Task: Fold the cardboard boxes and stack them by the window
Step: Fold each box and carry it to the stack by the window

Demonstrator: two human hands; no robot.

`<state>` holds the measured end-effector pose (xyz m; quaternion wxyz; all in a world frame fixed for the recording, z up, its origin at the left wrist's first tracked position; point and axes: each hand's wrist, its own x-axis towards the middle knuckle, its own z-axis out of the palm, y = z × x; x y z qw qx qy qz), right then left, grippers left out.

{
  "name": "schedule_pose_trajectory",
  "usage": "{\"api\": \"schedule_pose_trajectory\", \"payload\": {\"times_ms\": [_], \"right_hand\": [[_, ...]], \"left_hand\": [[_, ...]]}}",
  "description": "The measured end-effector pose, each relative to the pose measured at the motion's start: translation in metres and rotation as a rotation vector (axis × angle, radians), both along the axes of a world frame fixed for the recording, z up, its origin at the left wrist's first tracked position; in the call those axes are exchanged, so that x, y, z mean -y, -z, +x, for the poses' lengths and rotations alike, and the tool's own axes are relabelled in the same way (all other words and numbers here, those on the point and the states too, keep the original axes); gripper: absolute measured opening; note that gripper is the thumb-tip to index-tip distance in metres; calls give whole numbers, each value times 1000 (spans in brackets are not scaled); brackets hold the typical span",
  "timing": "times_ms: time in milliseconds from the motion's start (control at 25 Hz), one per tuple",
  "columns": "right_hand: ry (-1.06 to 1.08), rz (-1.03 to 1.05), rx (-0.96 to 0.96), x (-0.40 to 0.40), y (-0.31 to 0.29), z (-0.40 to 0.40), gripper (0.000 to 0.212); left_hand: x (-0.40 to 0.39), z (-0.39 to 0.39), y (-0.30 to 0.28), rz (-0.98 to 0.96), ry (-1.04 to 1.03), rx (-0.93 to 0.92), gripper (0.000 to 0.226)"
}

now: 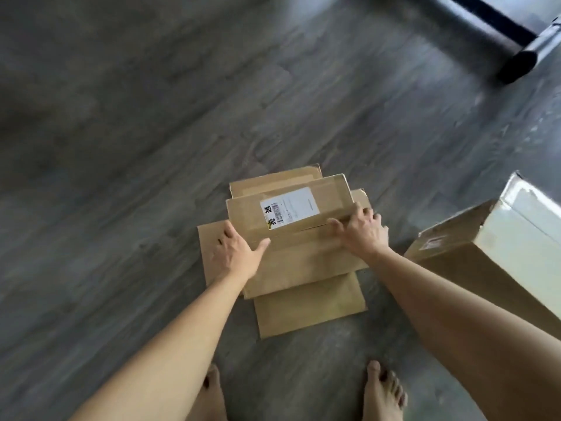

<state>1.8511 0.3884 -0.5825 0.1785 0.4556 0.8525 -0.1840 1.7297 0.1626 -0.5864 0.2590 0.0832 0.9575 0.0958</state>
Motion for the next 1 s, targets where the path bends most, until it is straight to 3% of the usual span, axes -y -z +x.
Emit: {"api": "schedule_pose_trajectory", "payload": {"times_ms": [120, 240, 400, 680, 1000], "right_hand": [[81, -38, -158, -11, 43, -10, 91], [86, 10, -323, -25, 63, -33, 82], [128, -6, -339, -45, 60, -73, 81], [237, -76, -458, -49, 63, -74, 84], [229, -95, -409, -52, 60, -66, 86]], "left_hand": [[-1, -22, 51, 187, -72, 34, 119], [-12, -62, 73, 349, -105, 59, 123], [-42, -121, 65, 200, -18, -100, 112], [-51, -126, 81, 435, -334, 4, 95], [-54, -124, 81, 539, -350, 68, 100]]}}
